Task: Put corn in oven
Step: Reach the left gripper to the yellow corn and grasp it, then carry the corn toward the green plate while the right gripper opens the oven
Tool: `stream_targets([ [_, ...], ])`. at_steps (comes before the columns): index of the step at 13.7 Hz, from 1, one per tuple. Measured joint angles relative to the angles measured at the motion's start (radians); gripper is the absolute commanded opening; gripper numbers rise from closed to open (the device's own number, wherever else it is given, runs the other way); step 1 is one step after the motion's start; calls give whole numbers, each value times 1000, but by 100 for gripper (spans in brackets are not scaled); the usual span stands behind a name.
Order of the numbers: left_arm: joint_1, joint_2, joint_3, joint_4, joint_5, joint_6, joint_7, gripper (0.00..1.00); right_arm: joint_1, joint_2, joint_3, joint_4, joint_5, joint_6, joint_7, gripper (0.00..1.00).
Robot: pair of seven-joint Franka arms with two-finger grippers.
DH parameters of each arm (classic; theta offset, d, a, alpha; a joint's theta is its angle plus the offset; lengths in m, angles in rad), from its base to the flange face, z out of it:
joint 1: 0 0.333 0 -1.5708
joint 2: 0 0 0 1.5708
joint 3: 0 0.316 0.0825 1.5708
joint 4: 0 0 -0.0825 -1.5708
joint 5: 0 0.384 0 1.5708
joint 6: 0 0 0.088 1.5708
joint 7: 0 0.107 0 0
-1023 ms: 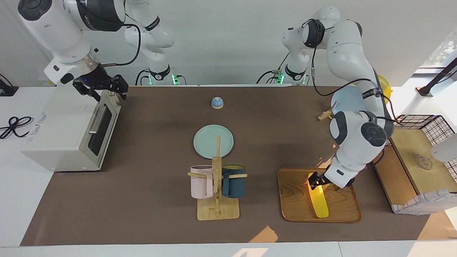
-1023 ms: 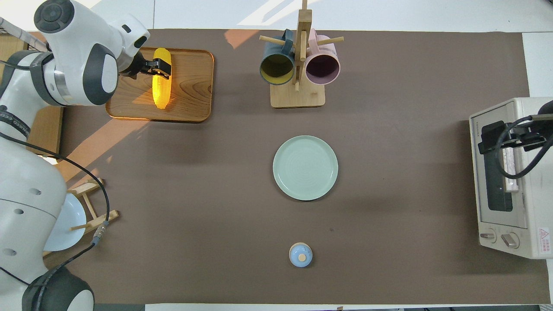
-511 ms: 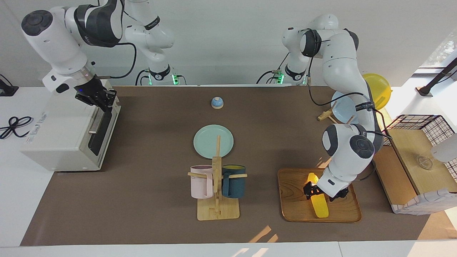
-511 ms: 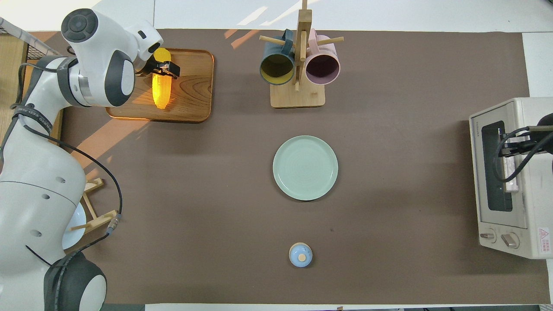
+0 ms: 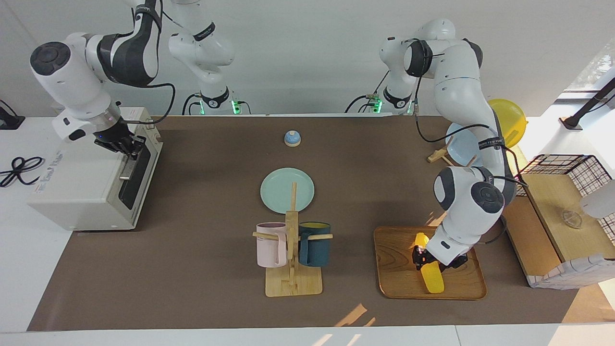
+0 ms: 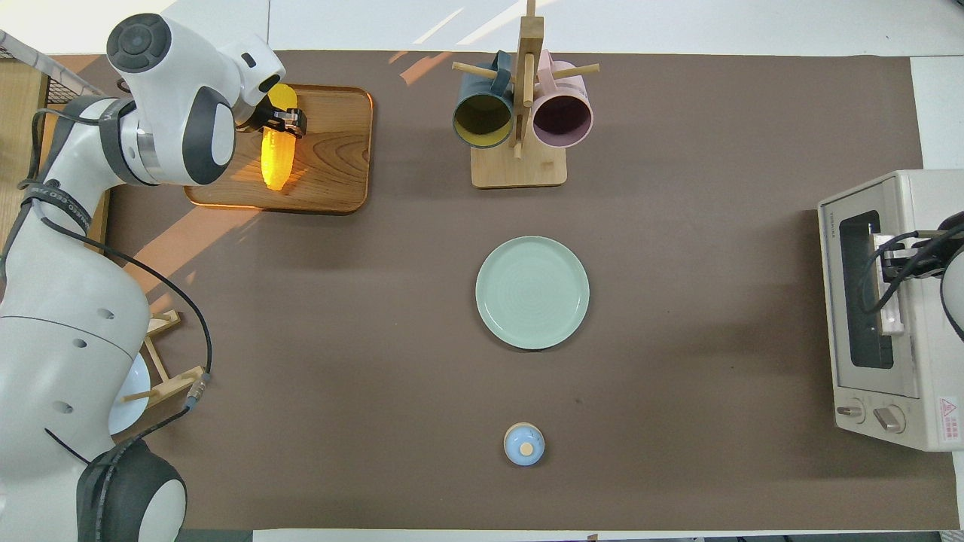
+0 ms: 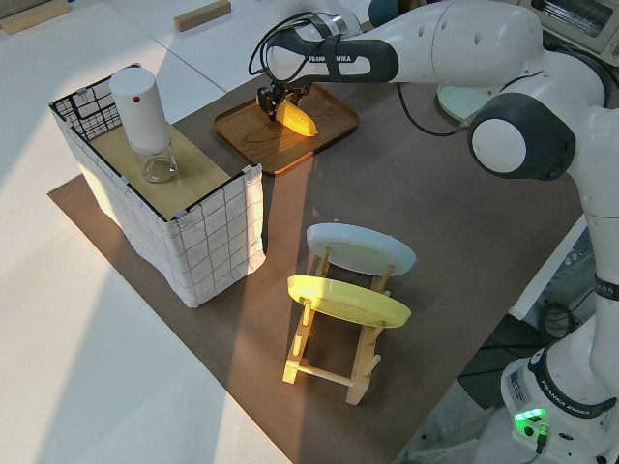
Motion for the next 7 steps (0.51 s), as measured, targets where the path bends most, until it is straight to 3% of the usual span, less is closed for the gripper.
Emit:
stream_targets([
  [4, 2, -30, 4, 23, -123, -48, -2, 0, -2, 8, 2, -17, -26, 9, 0, 0],
  [7, 0, -146, 3, 10, -143, -180, -105, 0, -1, 8, 8, -37, -26, 36, 0, 0],
])
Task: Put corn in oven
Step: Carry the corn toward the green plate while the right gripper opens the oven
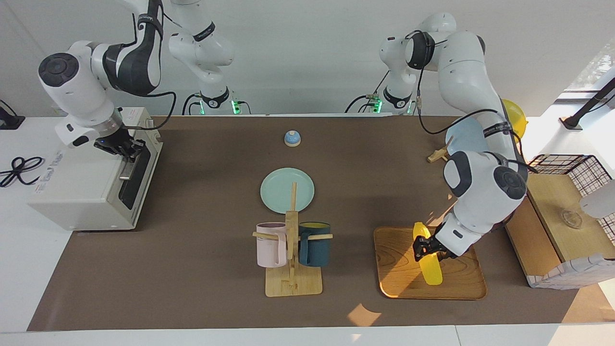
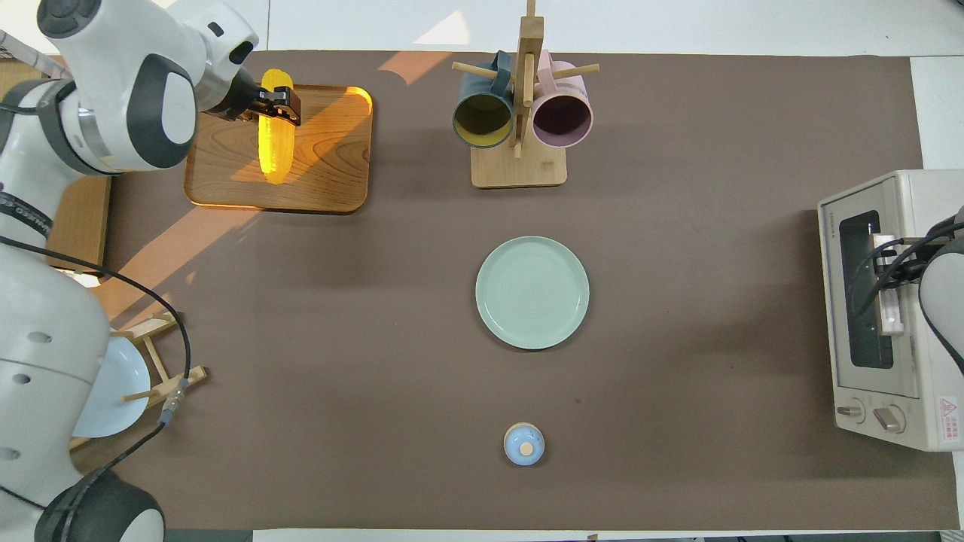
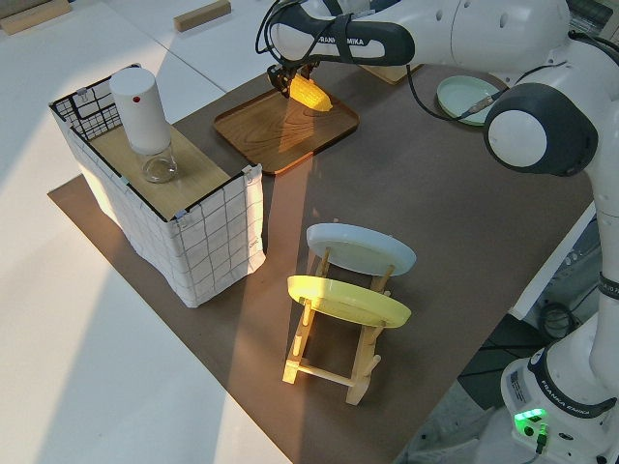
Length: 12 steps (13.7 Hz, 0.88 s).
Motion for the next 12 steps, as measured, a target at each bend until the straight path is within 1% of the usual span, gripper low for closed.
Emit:
stream_targets([
  [1, -9, -59, -2, -36, 0, -21, -49, 0, 1, -2, 2, -12, 2, 16, 0, 0],
  [4, -73, -270, -5, -233, -1, -64, -136, 0, 51, -18, 7, -60, 40, 64, 52, 0],
  [5, -101, -331, -7, -303, -1, -73, -160, 0, 80, -13, 10, -77, 45, 92, 94, 0],
  [7, -170, -429, -9, -430, -3, -76, -220, 0, 124, 15, 12, -110, 61, 171, 146, 0],
  [9, -257, -485, -10, -529, -3, -48, -291, 0, 140, 48, 15, -146, 102, 237, 156, 0],
  [12, -385, -511, -12, -640, -4, 90, -381, 0, 146, 70, 26, -219, 140, 362, 157, 0],
])
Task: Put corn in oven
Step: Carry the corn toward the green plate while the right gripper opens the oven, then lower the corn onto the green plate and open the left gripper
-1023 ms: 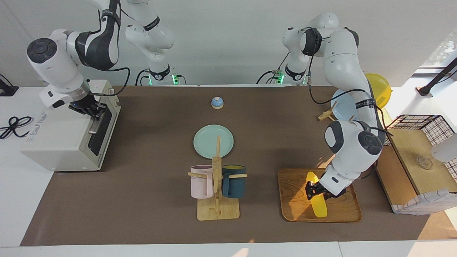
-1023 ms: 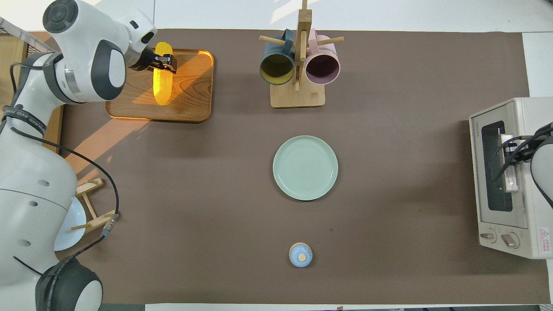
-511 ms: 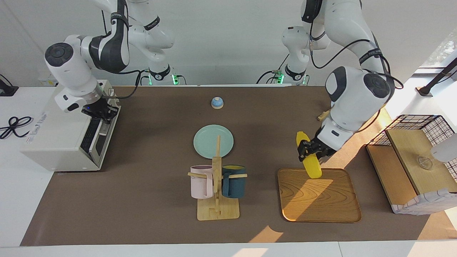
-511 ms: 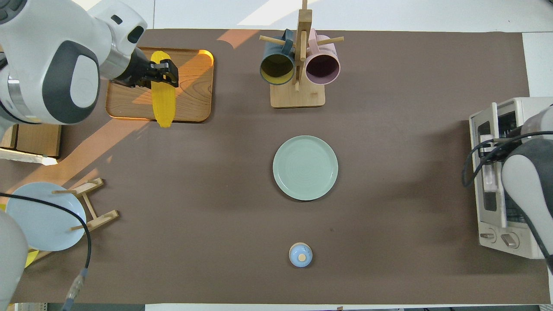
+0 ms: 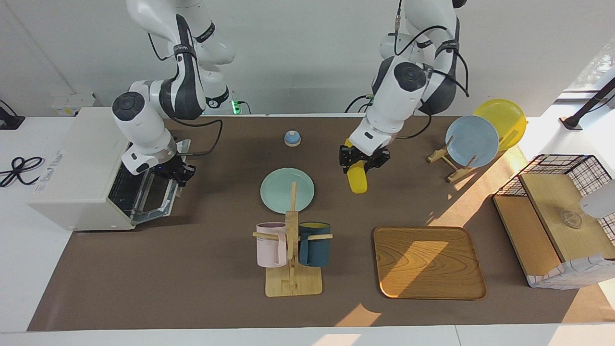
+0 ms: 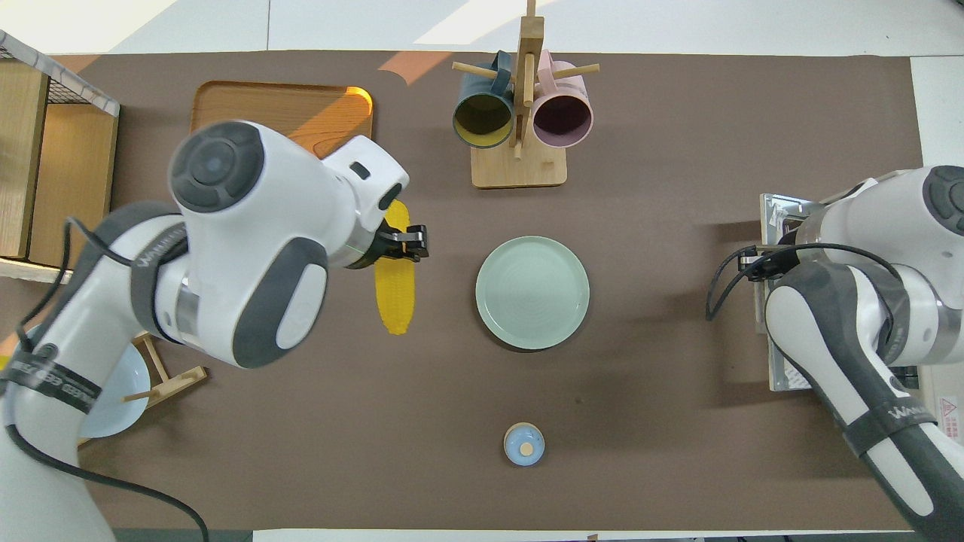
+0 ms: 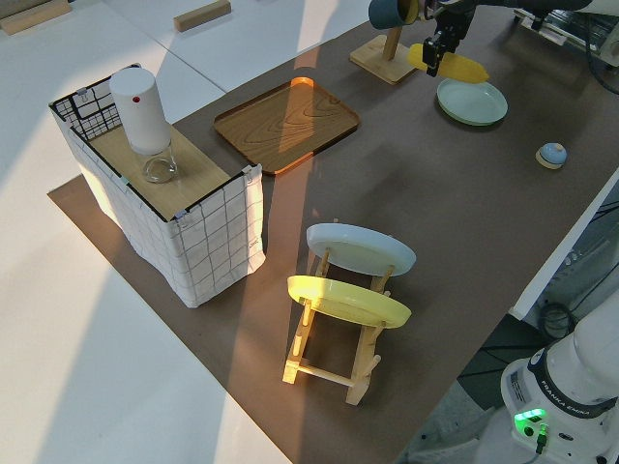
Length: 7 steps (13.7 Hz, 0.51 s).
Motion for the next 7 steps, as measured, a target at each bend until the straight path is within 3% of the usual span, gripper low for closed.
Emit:
stream_targets([
  [4, -160, 23, -1, -121, 0, 252, -140, 0, 10, 14, 1, -37, 0, 69, 9, 0],
  [7, -236, 98, 0, -125, 0, 387, -220, 0, 23, 15, -3, -52, 0, 76, 35, 0],
])
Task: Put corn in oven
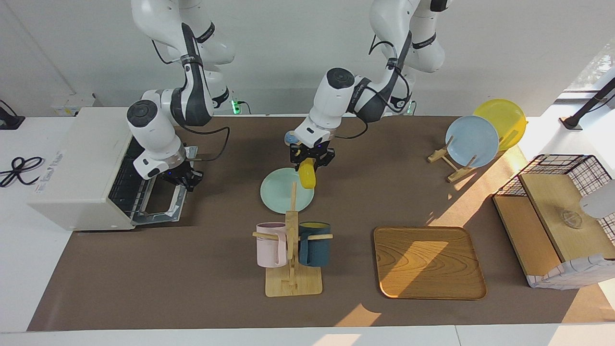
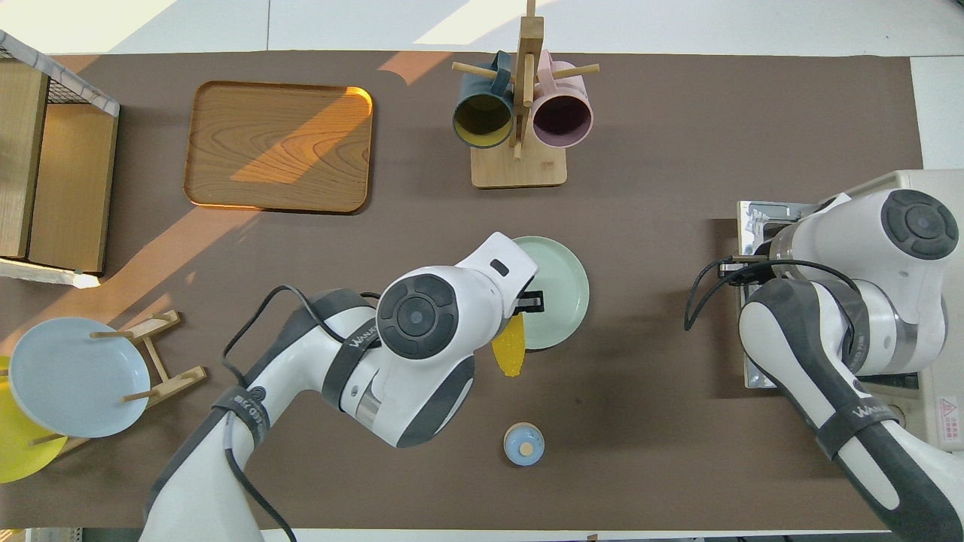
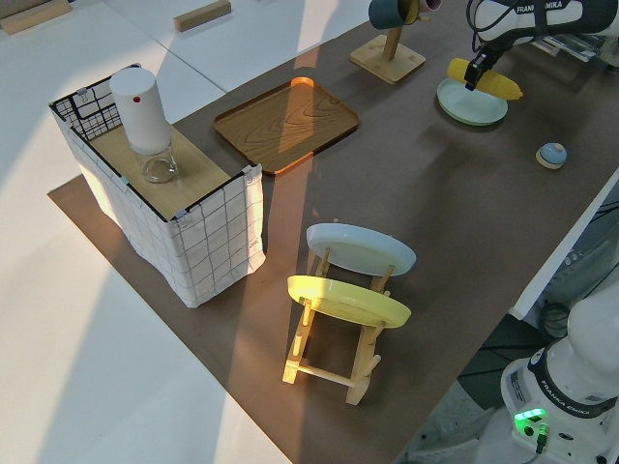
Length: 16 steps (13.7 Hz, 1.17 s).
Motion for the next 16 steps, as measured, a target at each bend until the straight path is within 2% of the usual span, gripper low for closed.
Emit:
stream_targets([
  [4, -77, 154, 3, 93, 0, 85, -77, 0, 2, 0, -2, -48, 1, 42, 16, 0],
  [7, -81, 183, 9, 114, 0, 107, -78, 0, 11, 0, 3, -39, 27, 37, 39, 0],
  [8, -81, 185, 11, 114, 0, 108, -78, 0, 22, 0, 8, -21, 55, 16, 46, 28],
  [9, -81, 185, 13, 115, 0, 109, -78, 0, 32, 0, 11, 6, 75, -13, 58, 64],
  [10, -80, 185, 15, 115, 0, 109, -78, 3, 38, -1, 12, 31, 84, -30, 62, 85],
  [11, -80, 185, 18, 115, 0, 110, -78, 72, 39, -3, 12, 52, 89, -36, 62, 100],
  [12, -80, 185, 20, 115, 0, 110, -78, 100, 39, -5, 12, 65, 89, -40, 61, 100],
  [16, -61, 169, 45, 131, 0, 76, -60, 100, 41, -18, 15, 81, 89, -75, 53, 100],
])
